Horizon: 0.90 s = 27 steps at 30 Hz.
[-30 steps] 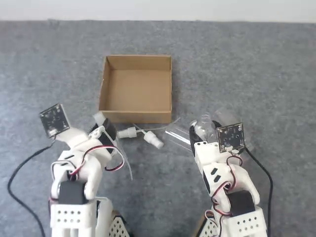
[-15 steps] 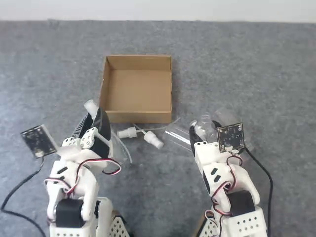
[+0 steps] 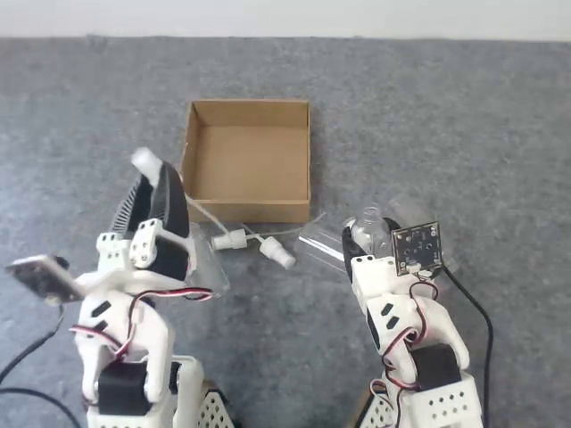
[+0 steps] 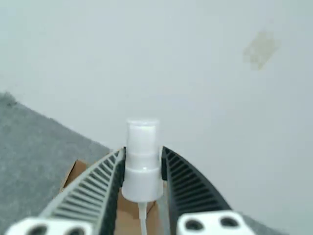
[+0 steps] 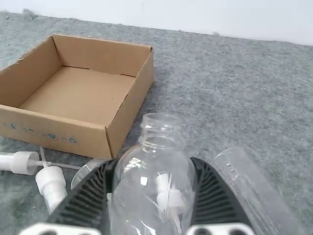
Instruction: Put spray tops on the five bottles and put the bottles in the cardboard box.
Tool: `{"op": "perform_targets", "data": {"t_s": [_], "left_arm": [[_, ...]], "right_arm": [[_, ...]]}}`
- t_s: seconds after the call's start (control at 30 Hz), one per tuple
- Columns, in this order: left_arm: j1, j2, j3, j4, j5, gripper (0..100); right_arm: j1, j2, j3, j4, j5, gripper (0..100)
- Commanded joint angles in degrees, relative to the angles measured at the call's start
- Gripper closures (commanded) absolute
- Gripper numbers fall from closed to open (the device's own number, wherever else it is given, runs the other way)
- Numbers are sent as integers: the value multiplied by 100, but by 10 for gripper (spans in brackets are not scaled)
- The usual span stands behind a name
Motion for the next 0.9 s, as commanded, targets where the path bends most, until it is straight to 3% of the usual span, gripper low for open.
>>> {"op": "perform_targets", "data": {"t_s": [0.0, 0.23, 0.6, 0.87], "left_arm": [[26, -88, -338, -765, 26, 988], [26, -88, -347, -1486, 26, 988], [-18, -88, -382, -2505, 0, 988], [18, -88, -1156, -2541, 0, 988]], "right_arm": [[-31, -92, -519, -31, -18, 972], [-75, -92, -659, -84, -387, 972], [-1323, -92, -527, -1112, -79, 972], [-1982, -92, -44, -2422, -70, 972]]}}
